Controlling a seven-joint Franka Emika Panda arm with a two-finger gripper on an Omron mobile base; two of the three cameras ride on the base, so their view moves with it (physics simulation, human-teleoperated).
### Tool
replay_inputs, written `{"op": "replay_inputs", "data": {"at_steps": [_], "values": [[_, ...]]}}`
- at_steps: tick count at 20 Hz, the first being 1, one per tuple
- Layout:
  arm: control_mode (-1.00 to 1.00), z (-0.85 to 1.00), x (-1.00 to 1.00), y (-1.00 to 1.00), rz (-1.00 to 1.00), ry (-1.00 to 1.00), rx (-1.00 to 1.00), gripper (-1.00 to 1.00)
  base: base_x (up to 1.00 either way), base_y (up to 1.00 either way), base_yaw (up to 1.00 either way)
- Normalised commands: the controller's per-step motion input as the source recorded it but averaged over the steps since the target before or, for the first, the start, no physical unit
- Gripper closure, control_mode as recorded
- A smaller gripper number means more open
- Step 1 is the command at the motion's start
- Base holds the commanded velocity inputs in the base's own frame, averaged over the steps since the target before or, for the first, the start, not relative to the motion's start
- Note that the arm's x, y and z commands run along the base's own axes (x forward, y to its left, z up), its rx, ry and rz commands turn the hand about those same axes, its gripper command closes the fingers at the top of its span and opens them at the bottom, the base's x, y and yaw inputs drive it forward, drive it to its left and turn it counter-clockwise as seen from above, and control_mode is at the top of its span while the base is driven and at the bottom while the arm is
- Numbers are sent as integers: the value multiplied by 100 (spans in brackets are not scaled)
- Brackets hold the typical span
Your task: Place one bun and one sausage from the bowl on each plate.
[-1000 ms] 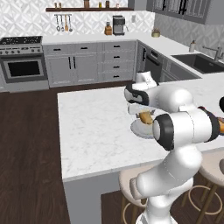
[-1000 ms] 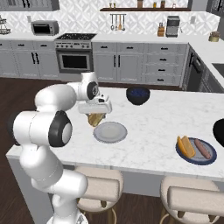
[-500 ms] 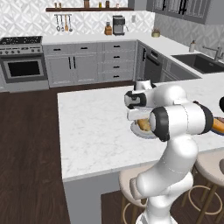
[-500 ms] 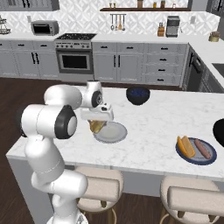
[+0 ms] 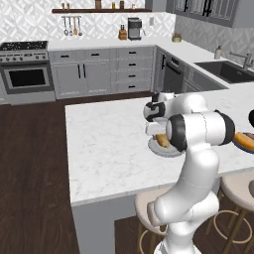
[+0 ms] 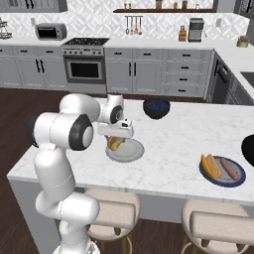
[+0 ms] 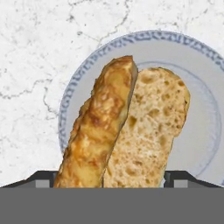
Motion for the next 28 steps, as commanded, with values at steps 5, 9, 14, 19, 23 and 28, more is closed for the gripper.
{"op": "replay_inputs", "data": {"at_steps": [5,9,14,19,23,28], "values": [[-100,-40,13,0,0,8,0,100,0,0,0],[-100,-27,0,0,0,2,0,100,0,0,0],[-100,-16,0,0,0,0,0,-100,0,0,0],[-100,-1,2,0,0,0,0,-100,0,0,0],[-100,0,0,0,0,0,0,-100,0,0,0],[-100,0,0,0,0,0,0,-100,0,0,0]]}}
